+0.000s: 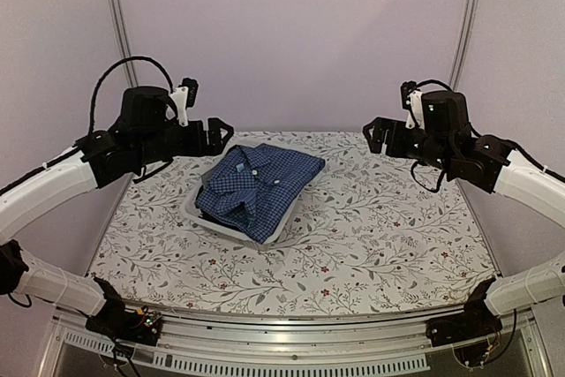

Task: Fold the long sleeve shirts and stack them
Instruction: Pick up the crumpled shirt from the bin, then place the crumpled shirt at the center of the board.

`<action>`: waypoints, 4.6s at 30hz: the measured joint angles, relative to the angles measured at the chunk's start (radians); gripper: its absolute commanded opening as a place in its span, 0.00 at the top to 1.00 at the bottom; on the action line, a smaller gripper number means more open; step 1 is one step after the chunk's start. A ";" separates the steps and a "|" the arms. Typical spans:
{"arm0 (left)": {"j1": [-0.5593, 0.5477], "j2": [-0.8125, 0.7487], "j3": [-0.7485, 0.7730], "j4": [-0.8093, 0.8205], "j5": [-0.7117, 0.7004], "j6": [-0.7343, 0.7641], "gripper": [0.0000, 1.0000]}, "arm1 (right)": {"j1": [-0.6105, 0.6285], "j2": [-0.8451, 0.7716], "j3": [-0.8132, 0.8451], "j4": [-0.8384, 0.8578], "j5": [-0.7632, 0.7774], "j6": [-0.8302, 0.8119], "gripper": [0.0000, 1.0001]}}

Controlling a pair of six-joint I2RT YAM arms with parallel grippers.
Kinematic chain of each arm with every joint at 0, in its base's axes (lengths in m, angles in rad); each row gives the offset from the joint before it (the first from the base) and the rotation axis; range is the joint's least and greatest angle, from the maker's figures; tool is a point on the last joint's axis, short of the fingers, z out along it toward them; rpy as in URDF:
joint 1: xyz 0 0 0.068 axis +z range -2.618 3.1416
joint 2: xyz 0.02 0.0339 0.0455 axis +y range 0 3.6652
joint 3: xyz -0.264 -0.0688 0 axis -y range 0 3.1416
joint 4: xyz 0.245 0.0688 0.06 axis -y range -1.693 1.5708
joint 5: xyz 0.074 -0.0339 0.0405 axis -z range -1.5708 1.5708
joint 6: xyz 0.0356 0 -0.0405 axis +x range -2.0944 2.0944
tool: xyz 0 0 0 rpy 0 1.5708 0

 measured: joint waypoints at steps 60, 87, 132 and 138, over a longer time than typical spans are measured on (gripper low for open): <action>0.003 0.169 -0.127 -0.099 0.040 -0.187 0.31 | 0.269 0.834 0.694 -0.152 -0.122 -0.119 0.01; 0.053 -0.027 -0.122 -0.166 -0.038 -0.199 0.36 | 0.293 1.004 0.885 -0.137 -0.073 -0.211 1.00; -0.169 0.369 0.075 0.043 0.280 -0.133 0.45 | 0.255 0.127 -0.310 -0.178 0.154 0.218 0.87; -0.249 0.532 0.201 0.054 0.269 -0.138 0.47 | 0.275 0.119 -0.369 -0.164 0.058 0.311 0.24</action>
